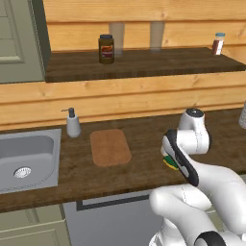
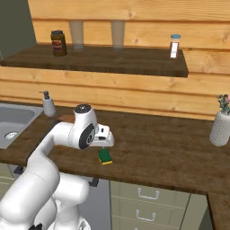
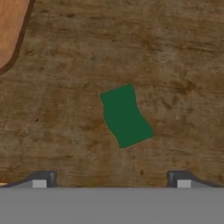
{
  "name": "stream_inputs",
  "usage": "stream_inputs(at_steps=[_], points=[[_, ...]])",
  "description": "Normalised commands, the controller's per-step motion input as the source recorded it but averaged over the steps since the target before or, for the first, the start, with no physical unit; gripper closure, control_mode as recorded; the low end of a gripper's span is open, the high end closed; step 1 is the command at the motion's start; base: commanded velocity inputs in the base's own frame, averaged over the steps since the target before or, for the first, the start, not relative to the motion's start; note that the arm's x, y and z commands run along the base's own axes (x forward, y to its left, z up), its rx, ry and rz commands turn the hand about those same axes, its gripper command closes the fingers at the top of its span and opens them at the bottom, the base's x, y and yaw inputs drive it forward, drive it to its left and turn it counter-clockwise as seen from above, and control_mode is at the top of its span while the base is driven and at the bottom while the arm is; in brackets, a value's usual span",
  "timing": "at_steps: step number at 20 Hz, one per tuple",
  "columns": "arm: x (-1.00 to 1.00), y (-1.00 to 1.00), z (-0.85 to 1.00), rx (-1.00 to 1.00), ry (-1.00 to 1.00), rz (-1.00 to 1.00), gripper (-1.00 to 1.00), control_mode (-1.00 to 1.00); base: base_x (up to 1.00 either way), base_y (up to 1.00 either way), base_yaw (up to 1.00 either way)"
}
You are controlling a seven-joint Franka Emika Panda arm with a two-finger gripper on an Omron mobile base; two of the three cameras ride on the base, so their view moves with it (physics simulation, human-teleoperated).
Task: Pick up the sponge from the counter and clean the cutting board by briefly scrubbing or pressing down on the cutting board. Once finished, release the sponge.
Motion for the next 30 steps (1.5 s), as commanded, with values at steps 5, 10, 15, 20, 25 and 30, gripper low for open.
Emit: stream_inputs(at_steps=[5, 10, 15, 20, 25, 30], points=[[0.26, -0.03, -0.35, 0.0, -0.03, 0.0, -1.0, -1.0, 0.0, 0.0, 0.0], [0.2, -0.07, -0.19, 0.0, 0.04, 0.0, -1.0, -1.0, 0.0, 0.0, 0.0], [0.27, -0.08, -0.02, 0.0, 0.15, 0.01, -1.0, -1.0, 0.0, 0.0, 0.0], [0.22, -0.03, -0.17, 0.0, 0.06, 0.08, -1.0, -1.0, 0.0, 0.0, 0.0], [0.03, -0.01, -0.18, 0.0, 0.0, 0.17, -1.0, -1.0, 0.0, 0.0, 0.0], [0.0, 0.0, -0.25, -0.01, 0.01, 0.16, -1.0, -1.0, 0.0, 0.0, 0.0]])
